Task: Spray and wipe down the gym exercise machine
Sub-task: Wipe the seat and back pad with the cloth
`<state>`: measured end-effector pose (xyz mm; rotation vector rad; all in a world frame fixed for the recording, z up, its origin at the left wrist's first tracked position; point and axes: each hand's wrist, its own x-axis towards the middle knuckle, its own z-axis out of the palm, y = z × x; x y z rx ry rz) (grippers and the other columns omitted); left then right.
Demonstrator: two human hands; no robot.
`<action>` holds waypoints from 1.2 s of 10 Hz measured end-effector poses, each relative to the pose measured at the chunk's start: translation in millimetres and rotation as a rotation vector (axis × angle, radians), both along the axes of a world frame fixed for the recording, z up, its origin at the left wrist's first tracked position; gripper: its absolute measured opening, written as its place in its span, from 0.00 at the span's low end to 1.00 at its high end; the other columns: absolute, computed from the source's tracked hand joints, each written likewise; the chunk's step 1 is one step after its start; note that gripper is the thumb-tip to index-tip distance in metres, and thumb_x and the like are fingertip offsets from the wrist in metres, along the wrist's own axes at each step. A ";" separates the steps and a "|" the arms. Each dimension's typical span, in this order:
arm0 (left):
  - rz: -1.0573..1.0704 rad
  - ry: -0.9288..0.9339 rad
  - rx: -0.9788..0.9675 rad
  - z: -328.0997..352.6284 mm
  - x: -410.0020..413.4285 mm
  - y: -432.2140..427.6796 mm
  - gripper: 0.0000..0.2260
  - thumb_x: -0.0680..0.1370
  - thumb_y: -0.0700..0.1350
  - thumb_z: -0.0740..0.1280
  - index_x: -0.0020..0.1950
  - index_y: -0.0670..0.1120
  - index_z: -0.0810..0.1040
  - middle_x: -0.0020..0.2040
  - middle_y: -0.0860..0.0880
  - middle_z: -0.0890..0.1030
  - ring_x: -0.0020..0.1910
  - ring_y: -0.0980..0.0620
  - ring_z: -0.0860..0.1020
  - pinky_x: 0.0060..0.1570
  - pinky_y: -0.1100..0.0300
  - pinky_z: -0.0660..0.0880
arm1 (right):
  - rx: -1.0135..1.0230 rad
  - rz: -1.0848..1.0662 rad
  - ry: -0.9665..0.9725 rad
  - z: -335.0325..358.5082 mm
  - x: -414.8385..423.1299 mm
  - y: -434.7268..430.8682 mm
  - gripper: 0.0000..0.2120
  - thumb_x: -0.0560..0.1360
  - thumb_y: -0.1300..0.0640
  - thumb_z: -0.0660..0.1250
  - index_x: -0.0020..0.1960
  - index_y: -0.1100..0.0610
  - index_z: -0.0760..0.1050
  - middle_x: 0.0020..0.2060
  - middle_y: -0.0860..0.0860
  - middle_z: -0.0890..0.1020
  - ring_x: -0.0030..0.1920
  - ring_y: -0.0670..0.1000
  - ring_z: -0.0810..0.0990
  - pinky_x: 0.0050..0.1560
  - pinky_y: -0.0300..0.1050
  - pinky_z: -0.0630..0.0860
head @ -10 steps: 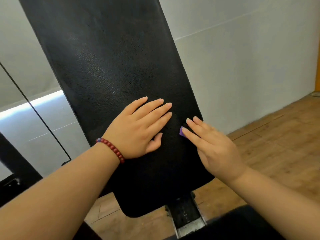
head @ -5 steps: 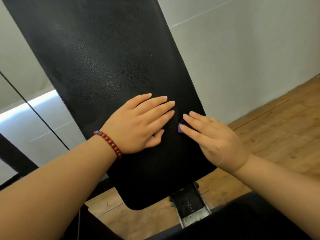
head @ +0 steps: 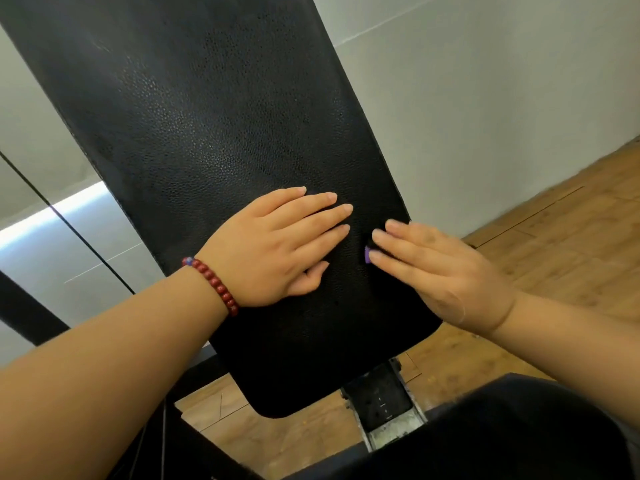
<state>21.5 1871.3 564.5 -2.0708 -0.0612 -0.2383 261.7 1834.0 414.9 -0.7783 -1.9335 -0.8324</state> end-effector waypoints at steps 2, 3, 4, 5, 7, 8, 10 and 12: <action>0.002 0.008 0.009 -0.7 -0.1 0.3 0.18 0.79 0.50 0.62 0.65 0.43 0.79 0.69 0.46 0.76 0.69 0.45 0.73 0.67 0.46 0.70 | -0.092 0.122 -0.374 -26.9 17.3 -13.2 0.17 0.83 0.61 0.54 0.69 0.58 0.72 0.70 0.53 0.72 0.73 0.53 0.68 0.71 0.52 0.68; -0.009 0.043 0.011 0.4 0.5 -0.4 0.18 0.79 0.50 0.62 0.65 0.43 0.79 0.68 0.45 0.76 0.68 0.44 0.73 0.67 0.47 0.70 | -0.039 0.059 -0.181 -3.6 16.6 -2.1 0.16 0.83 0.63 0.55 0.69 0.60 0.71 0.70 0.56 0.72 0.73 0.56 0.68 0.73 0.52 0.64; -0.018 0.081 0.002 0.9 -0.7 0.7 0.18 0.79 0.51 0.62 0.65 0.43 0.79 0.68 0.45 0.76 0.68 0.44 0.73 0.68 0.47 0.69 | -0.039 0.047 -0.082 -14.4 7.4 -4.3 0.16 0.83 0.64 0.55 0.69 0.61 0.72 0.69 0.57 0.72 0.73 0.56 0.68 0.74 0.52 0.62; -0.014 0.093 -0.012 0.9 -0.4 1.5 0.19 0.79 0.51 0.62 0.66 0.43 0.78 0.69 0.45 0.75 0.69 0.44 0.73 0.68 0.46 0.67 | -0.106 0.103 -0.253 -36.0 10.3 -15.3 0.18 0.83 0.63 0.52 0.70 0.59 0.71 0.70 0.54 0.72 0.73 0.53 0.68 0.74 0.51 0.64; -0.008 0.082 -0.013 0.0 0.3 0.8 0.20 0.79 0.51 0.62 0.66 0.43 0.78 0.69 0.45 0.75 0.69 0.44 0.72 0.68 0.46 0.68 | -0.039 0.046 -0.201 -3.6 17.7 -3.1 0.18 0.81 0.64 0.56 0.70 0.61 0.71 0.70 0.57 0.72 0.72 0.56 0.68 0.73 0.52 0.65; -0.006 0.083 -0.023 0.1 0.1 0.7 0.20 0.79 0.51 0.61 0.66 0.43 0.78 0.70 0.45 0.75 0.69 0.45 0.72 0.69 0.47 0.68 | -0.046 0.046 -0.155 -13.4 9.0 -5.7 0.18 0.81 0.64 0.56 0.69 0.61 0.73 0.69 0.57 0.72 0.72 0.56 0.68 0.73 0.53 0.64; -0.004 0.078 -0.005 -1.2 0.1 1.1 0.19 0.79 0.51 0.61 0.66 0.43 0.78 0.69 0.45 0.75 0.69 0.45 0.73 0.69 0.47 0.67 | -0.073 0.146 -0.460 -12.6 15.4 -9.9 0.18 0.83 0.61 0.53 0.69 0.59 0.73 0.70 0.54 0.73 0.72 0.54 0.69 0.71 0.52 0.67; 0.008 0.037 -0.024 -0.9 1.1 -2.0 0.18 0.79 0.50 0.62 0.65 0.43 0.78 0.69 0.45 0.75 0.68 0.45 0.73 0.69 0.49 0.68 | -0.057 0.055 -0.136 11.7 8.3 -0.4 0.16 0.82 0.64 0.57 0.68 0.62 0.74 0.68 0.58 0.74 0.71 0.57 0.70 0.72 0.54 0.67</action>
